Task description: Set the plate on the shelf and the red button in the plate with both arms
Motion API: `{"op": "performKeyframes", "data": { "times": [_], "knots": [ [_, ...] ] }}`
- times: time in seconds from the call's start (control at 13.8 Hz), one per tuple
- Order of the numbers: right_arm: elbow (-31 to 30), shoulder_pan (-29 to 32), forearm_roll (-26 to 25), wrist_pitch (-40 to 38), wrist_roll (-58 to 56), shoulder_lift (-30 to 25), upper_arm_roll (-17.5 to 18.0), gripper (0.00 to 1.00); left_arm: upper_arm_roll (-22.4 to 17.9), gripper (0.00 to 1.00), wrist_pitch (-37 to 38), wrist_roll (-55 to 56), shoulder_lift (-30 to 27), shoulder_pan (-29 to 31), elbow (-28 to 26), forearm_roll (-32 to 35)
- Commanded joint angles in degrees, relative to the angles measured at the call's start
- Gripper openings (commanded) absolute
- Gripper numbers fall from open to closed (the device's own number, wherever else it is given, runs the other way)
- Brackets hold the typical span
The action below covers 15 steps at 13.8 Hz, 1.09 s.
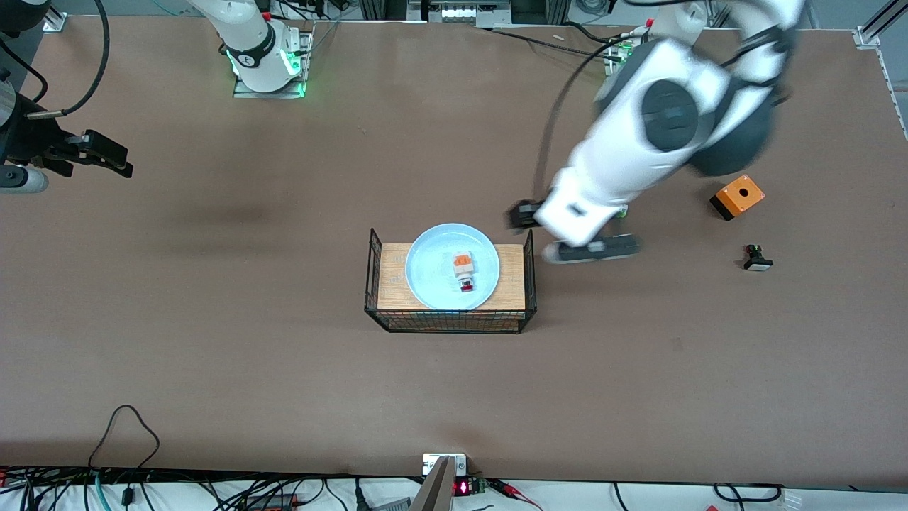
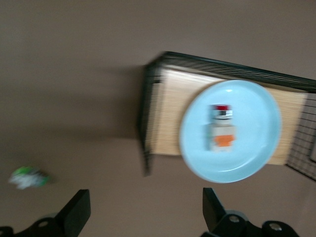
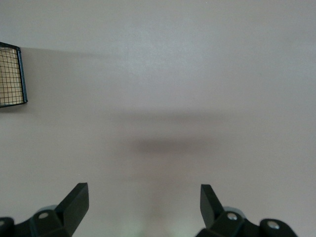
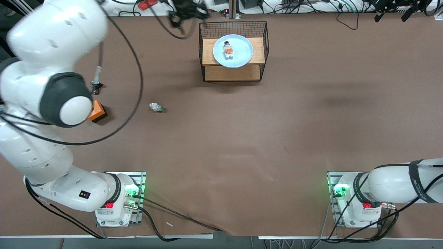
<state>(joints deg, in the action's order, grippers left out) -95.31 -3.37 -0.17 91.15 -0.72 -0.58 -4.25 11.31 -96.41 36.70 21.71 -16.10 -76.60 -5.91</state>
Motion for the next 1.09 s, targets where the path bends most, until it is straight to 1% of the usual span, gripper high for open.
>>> {"op": "performKeyframes", "data": {
  "times": [0.0,0.07,0.15,0.29,0.36,0.44,0.58,0.65,0.73,0.87,1.02],
  "knots": [
    [1.0,-0.14,-0.01,-0.53,-0.25,0.23,0.12,1.0,0.65,1.0,9.89,-10.09,-2.19,3.7,1.1,9.64],
    [1.0,-0.14,-0.01,-0.53,-0.42,0.22,0.12,1.0,0.56,1.0,12.19,-16.24,-3.25,4.31,1.1,13.43],
    [1.0,-0.14,-0.01,-0.53,-0.51,0.22,0.12,1.0,0.56,1.0,13.34,-21.53,-4.48,6.41,1.1,15.21],
    [1.0,-0.23,-0.01,-0.53,-0.6,0.31,0.21,1.0,0.56,1.0,13.53,-27.71,-7.11,12.55,-0.12,14.62],
    [1.0,-0.14,-0.01,-0.62,-0.6,0.31,0.21,1.0,-0.66,1.0,13.1,-29.04,-9.21,14.67,-2.48,11.92],
    [0.92,-0.14,-0.01,-0.62,-0.6,0.31,0.21,1.0,-2.5,1.0,11.26,-30.88,-12.19,15.21,-5.72,9.1],
    [0.92,-0.14,-0.01,-0.62,-0.68,0.31,0.21,1.0,-7.07,1.0,3.03,-38.59,-19.39,15.22,-15.98,8.38],
    [1.0,-0.14,-0.01,-0.62,-0.6,0.23,0.21,1.0,-10.22,1.0,0.11,-41.68,-22.47,14.96,-20.47,7.59],
    [1.0,-0.14,-0.01,-0.53,-0.6,0.22,0.21,1.0,-12.17,1.0,-0.26,-43.1,-24.33,14.52,-22.43,7.23],
    [1.0,-0.14,-0.01,-0.62,-0.6,0.22,0.21,1.0,-12.97,1.0,1.22,-42.94,-25.75,13.9,-22.63,7.23],
    [1.0,-0.14,-0.01,-0.62,-0.51,0.22,0.21,1.0,-13.85,1.0,4.55,-42.85,-25.76,12.58,-21.75,7.49]
  ]
}}
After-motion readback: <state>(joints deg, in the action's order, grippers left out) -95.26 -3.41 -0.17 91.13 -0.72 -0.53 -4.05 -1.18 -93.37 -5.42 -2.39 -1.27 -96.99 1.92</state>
